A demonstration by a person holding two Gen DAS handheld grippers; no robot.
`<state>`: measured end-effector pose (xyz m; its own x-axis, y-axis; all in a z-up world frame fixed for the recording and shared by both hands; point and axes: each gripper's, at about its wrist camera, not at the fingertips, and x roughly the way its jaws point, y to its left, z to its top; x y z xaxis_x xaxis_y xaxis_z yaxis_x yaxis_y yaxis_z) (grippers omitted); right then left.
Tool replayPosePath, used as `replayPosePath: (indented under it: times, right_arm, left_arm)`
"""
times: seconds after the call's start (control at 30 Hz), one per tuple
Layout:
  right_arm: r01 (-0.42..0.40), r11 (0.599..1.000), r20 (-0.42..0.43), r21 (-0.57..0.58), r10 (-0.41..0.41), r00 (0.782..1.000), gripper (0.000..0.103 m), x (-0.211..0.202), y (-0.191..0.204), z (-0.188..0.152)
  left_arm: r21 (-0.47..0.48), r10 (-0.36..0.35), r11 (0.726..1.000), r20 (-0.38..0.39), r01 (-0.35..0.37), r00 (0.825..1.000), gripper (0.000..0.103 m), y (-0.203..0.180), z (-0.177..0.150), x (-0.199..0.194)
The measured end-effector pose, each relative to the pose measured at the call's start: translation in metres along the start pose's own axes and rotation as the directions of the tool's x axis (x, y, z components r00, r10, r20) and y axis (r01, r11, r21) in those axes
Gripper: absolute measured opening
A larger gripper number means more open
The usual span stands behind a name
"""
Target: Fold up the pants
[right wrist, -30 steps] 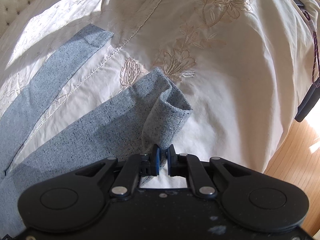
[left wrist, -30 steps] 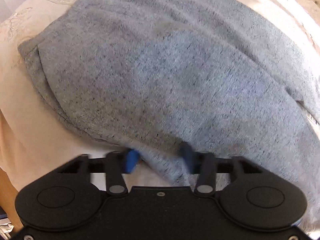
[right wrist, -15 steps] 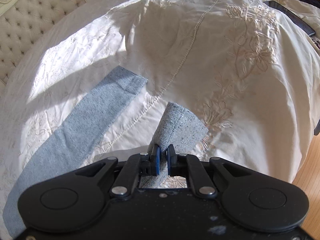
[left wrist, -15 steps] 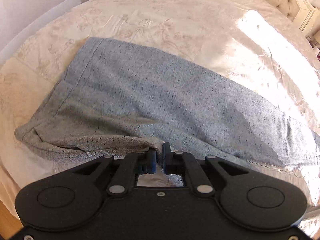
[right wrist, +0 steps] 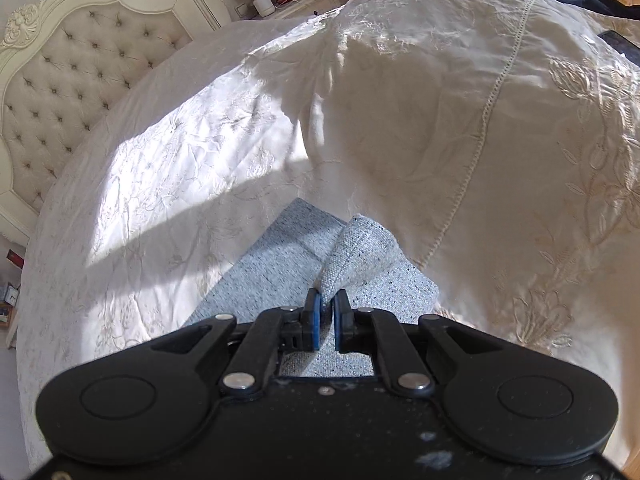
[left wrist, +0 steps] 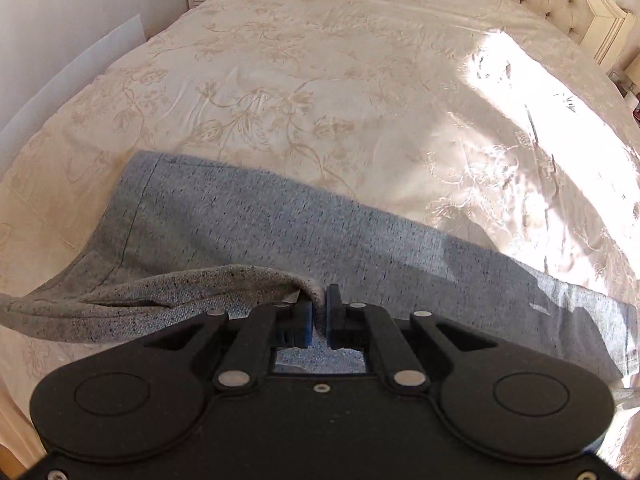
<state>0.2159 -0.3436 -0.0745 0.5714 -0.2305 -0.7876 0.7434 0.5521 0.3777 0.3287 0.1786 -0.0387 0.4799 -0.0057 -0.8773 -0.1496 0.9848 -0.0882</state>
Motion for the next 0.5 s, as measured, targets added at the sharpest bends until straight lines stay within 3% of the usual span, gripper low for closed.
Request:
replayPosePath:
  times: [0.2,0.5]
  right_arm:
    - [-0.026,0.999,-0.023,-0.018,0.026,0.999,0.008,0.053,0.025,0.033]
    - [0.020,0.999,-0.095,-0.026,-0.023,0.995,0.008,0.140,0.048,0.051]
  left_arm:
    - [0.024,0.038,0.999,-0.029,-0.037,0.999,0.008,-0.028,0.034,0.041]
    - [0.032,0.112,0.994,-0.112,-0.109,0.987,0.008,-0.048,0.058,0.120]
